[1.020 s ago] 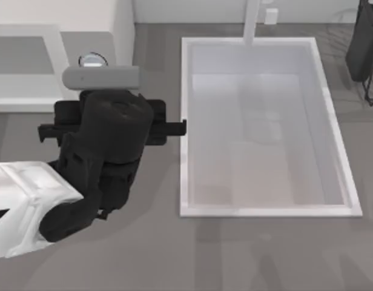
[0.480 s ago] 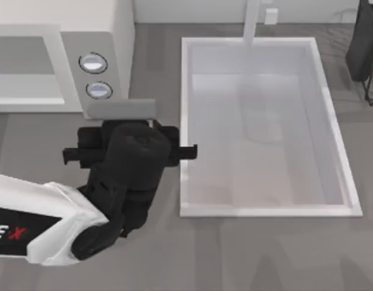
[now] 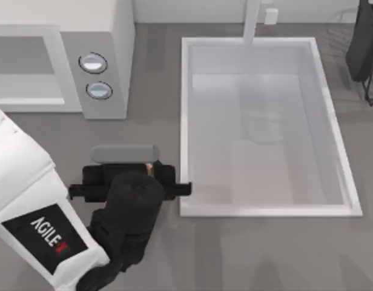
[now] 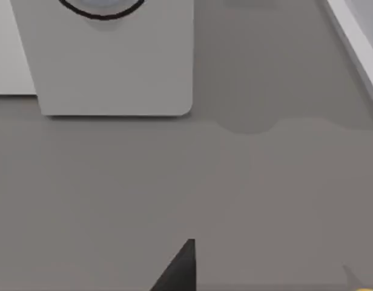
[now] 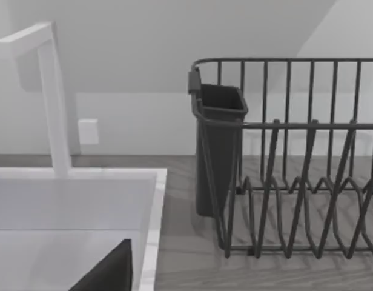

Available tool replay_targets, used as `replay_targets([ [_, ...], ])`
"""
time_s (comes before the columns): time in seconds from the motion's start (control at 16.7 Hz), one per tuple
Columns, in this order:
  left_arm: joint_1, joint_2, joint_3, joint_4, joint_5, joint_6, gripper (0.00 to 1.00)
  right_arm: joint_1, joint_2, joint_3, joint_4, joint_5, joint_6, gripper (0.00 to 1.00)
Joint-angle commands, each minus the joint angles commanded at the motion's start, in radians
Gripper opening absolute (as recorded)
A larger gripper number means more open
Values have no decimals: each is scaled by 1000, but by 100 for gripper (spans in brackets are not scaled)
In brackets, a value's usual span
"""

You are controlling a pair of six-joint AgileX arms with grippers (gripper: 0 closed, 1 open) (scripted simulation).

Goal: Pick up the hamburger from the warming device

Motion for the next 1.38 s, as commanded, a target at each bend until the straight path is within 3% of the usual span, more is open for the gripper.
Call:
replay_targets([
  [0.3, 0, 13, -7, 16, 1, 0, 0, 0, 0, 0, 0, 0, 0, 100],
  [1.08, 0, 13, -7, 16, 1, 0, 98, 0, 0, 0, 0, 0, 0, 100],
  [1.38, 0, 13, -7, 16, 1, 0, 100, 0, 0, 0, 0, 0, 0, 100],
])
